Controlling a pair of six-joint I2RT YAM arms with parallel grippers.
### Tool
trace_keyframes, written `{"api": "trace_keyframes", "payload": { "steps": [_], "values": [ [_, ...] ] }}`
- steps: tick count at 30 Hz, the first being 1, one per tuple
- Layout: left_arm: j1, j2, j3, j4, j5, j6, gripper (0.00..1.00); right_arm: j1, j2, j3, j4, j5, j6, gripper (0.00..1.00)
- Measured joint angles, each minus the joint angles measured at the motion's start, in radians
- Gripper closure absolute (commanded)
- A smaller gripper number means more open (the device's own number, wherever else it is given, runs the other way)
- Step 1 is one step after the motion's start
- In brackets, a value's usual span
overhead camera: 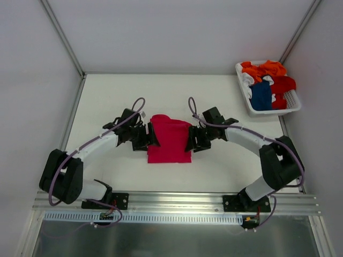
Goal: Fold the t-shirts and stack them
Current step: Fold the tshirt
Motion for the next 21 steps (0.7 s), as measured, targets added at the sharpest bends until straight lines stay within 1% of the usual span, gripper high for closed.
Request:
{"api": "trace_keyframes", "payload": {
  "steps": [1, 3, 5, 7, 9, 11, 14, 15, 17, 21],
  "values": [
    [0.007, -0.025, 0.013, -0.011, 0.003, 0.006, 0.23, -0.005, -0.026, 0.022, -0.041, 0.007, -0.015, 0.33],
    [0.025, -0.046, 0.061, -0.032, 0.022, 0.017, 0.22, -0.017, -0.073, 0.086, -0.128, 0.022, -0.058, 0.33],
    [0.062, -0.047, 0.114, -0.037, 0.047, 0.034, 0.22, -0.027, -0.114, 0.158, -0.177, 0.039, -0.098, 0.33],
    [0.113, -0.047, 0.161, -0.037, 0.054, 0.077, 0.23, -0.034, -0.154, 0.207, -0.184, 0.050, -0.149, 0.35],
    [0.167, -0.031, 0.201, -0.035, 0.058, 0.135, 0.25, -0.038, -0.181, 0.219, -0.161, 0.055, -0.201, 0.37],
    [0.213, 0.015, 0.244, -0.026, 0.084, 0.186, 0.24, -0.038, -0.183, 0.220, -0.140, 0.063, -0.270, 0.36],
    [0.269, 0.102, 0.282, 0.038, 0.129, 0.270, 0.23, -0.038, -0.111, 0.246, -0.131, 0.087, -0.367, 0.34],
    [0.277, 0.122, 0.282, 0.061, 0.142, 0.296, 0.23, -0.041, -0.072, 0.268, -0.135, 0.090, -0.394, 0.32],
    [0.283, 0.154, 0.282, 0.097, 0.174, 0.332, 0.24, -0.045, 0.019, 0.315, -0.124, 0.097, -0.445, 0.27],
    [0.283, 0.208, 0.283, 0.175, 0.246, 0.370, 0.24, -0.047, 0.138, 0.372, -0.119, 0.126, -0.519, 0.25]
  ]
}}
